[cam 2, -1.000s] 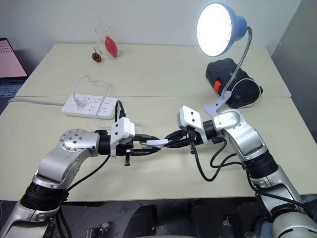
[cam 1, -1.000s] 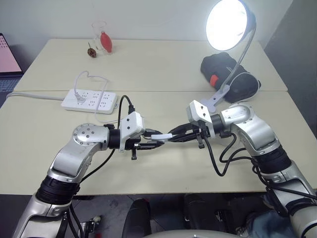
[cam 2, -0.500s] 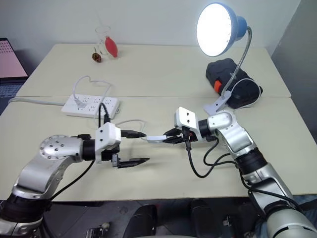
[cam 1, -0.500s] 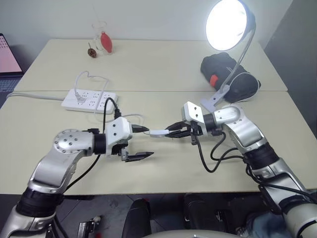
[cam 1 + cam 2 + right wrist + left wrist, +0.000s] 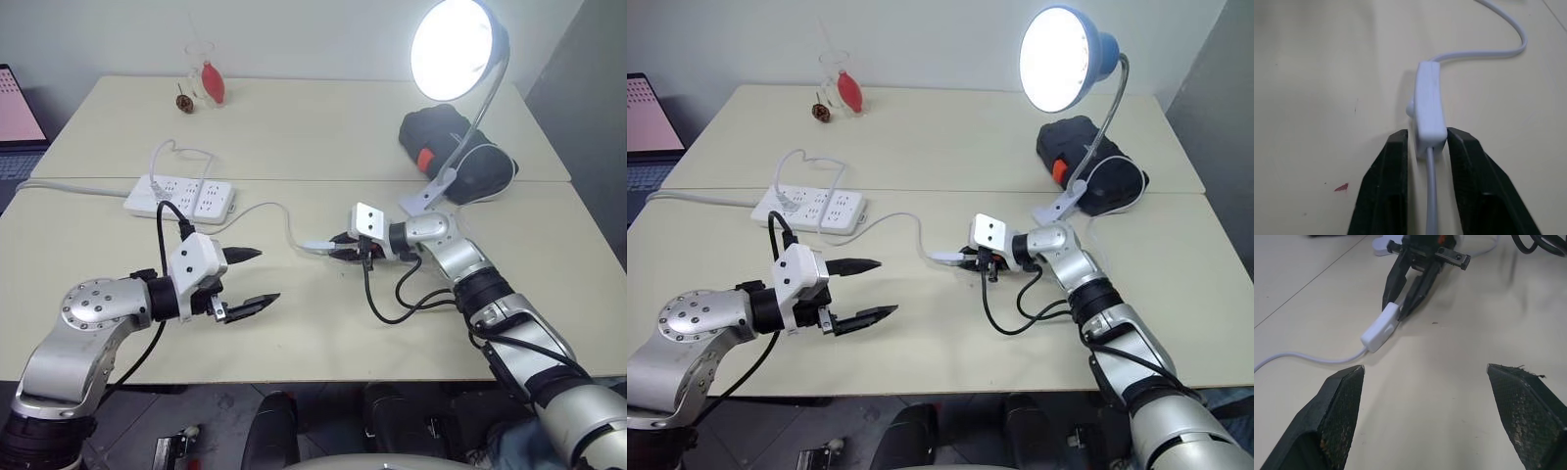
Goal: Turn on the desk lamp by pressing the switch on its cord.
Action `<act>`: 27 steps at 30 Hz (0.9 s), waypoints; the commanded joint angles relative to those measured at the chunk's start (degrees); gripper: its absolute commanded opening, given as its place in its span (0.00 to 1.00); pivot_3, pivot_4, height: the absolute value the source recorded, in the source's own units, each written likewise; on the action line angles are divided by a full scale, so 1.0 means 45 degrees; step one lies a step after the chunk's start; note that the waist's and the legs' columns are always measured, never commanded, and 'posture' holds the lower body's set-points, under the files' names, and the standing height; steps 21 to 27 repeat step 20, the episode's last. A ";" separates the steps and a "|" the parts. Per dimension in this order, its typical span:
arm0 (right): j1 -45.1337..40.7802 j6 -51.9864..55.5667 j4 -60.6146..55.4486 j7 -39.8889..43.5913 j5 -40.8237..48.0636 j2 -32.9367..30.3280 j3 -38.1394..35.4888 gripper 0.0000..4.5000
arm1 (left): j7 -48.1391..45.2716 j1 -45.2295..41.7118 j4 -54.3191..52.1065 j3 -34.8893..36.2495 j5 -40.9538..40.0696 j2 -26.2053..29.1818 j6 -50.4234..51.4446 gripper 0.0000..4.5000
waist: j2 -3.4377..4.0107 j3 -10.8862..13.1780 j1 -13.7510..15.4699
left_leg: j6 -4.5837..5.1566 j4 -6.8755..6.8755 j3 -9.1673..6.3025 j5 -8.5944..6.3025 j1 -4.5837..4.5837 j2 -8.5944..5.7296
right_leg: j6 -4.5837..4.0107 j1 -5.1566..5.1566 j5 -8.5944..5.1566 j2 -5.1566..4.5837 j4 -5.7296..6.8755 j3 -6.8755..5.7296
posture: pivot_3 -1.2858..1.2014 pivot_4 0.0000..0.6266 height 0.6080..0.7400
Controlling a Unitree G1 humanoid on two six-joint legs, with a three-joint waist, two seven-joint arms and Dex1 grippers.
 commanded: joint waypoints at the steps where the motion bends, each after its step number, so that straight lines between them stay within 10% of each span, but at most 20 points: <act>1: 0.0097 0.0157 -0.1106 0.0593 0.0466 -0.0580 -0.0659 0.52 | 0.0239 -0.0087 0.0191 0.0600 0.0051 0.0179 -0.0140 0.93 | 0.0000 0.0000 0.0005 | 0.0000 -0.0001 -0.0001 0.0000 -0.0001 0.0000 | -0.0001 0.0000 0.0000 0.0000 0.0000 -0.0001 | 0.52 0.24 1.00; 10: 0.2030 0.3466 -0.7679 0.1774 0.2275 -0.3522 -0.2049 0.98 | 0.0220 0.0060 -0.0237 0.1150 0.0000 0.1026 0.0433 0.93 | 0.0004 0.0002 0.0055 | 0.0000 -0.0006 -0.0001 0.0000 -0.0012 -0.0004 | -0.0001 -0.0004 -0.0004 -0.0007 -0.0008 -0.0001 | 0.52 0.24 1.00; 27: 0.4231 0.6094 -1.1944 0.1431 0.3559 -0.5838 -0.3164 0.98 | 0.0052 -0.0010 -0.0470 0.1003 -0.0251 0.1234 0.0508 0.93 | 0.0002 0.0002 0.0028 | 0.0000 -0.0004 0.0008 0.0000 0.0006 -0.0001 | -0.0024 0.0001 -0.0019 -0.0007 -0.0010 0.0002 | 0.52 0.24 1.00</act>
